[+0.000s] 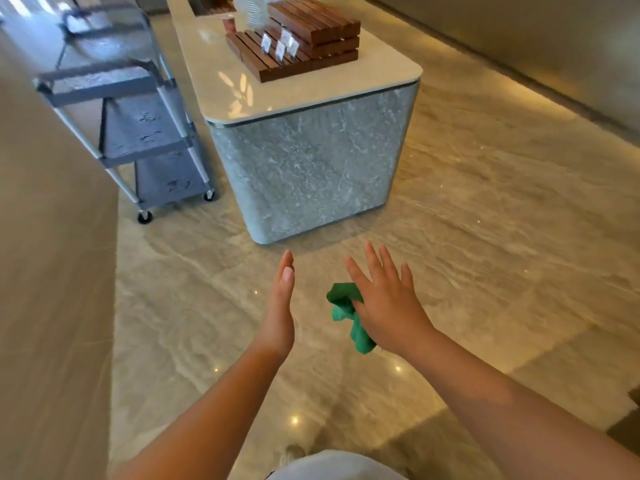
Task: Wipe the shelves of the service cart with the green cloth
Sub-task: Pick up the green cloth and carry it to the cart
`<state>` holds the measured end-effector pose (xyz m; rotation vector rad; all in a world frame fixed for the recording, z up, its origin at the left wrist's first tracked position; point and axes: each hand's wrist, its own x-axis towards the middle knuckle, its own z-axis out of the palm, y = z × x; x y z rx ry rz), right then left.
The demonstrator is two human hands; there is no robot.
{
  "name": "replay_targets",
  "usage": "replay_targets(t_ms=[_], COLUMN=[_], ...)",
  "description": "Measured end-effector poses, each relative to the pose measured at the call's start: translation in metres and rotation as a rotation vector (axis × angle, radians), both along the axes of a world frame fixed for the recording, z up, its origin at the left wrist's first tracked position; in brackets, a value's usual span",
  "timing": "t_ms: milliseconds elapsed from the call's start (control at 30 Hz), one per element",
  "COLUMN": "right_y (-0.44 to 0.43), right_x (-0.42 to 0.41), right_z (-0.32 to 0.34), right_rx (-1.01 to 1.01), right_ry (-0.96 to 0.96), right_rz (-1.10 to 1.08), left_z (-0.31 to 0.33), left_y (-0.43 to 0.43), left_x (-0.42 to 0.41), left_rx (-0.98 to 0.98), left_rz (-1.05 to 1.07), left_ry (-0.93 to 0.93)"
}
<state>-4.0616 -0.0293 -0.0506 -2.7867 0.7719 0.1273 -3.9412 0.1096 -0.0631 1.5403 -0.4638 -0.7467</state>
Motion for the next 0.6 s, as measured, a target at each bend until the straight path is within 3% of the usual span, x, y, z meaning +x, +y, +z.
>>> replay_targets(t_ms=[600], right_y=[0.124], right_x=[0.202], right_z=[0.015], right_rx=[0.102], right_ry=[-0.029], right_rz=[0.191], left_z=[0.007], left_y=[0.164], left_x=[0.144], left_rx=[-0.098], left_rz=[0.417], left_ry=[-0.047])
